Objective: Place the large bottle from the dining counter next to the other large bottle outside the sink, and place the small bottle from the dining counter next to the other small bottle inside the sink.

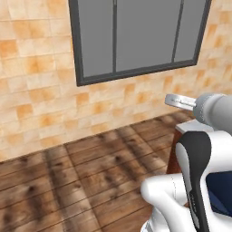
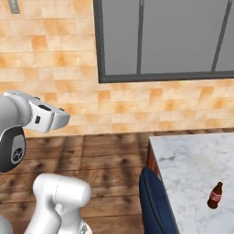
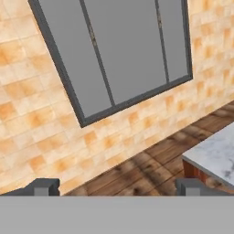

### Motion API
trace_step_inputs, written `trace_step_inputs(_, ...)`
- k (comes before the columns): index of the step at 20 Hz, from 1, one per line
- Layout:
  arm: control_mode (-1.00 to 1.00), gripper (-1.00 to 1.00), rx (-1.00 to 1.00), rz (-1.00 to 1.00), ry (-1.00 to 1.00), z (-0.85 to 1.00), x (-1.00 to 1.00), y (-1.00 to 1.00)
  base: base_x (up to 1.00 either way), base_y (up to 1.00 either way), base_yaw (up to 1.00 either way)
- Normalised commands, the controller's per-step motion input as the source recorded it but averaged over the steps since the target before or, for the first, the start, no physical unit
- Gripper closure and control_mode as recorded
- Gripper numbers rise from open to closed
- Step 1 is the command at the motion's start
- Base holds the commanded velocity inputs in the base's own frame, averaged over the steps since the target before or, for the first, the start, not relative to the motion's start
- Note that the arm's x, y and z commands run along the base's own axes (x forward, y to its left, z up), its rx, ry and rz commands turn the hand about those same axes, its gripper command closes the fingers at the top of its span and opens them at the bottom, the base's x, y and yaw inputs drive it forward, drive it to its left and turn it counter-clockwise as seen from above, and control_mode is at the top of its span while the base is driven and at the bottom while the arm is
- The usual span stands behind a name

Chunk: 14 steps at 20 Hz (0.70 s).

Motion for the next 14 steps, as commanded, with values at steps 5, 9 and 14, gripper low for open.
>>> trace_step_inputs(5, 1.00, -1.00, 0.00, 0.00, 0.00, 0.00, 0.00, 0.00, -0.03, 0.00, -0.25)
trace_step_inputs(9, 1.00, -1.00, 0.00, 0.00, 0.00, 0.00, 0.00, 0.00, -0.04, 0.00, -0.25)
trace_step_inputs(14, 1.00, -1.00, 0.00, 0.00, 0.00, 0.00, 0.00, 0.00, -0.05, 0.00, -0.25)
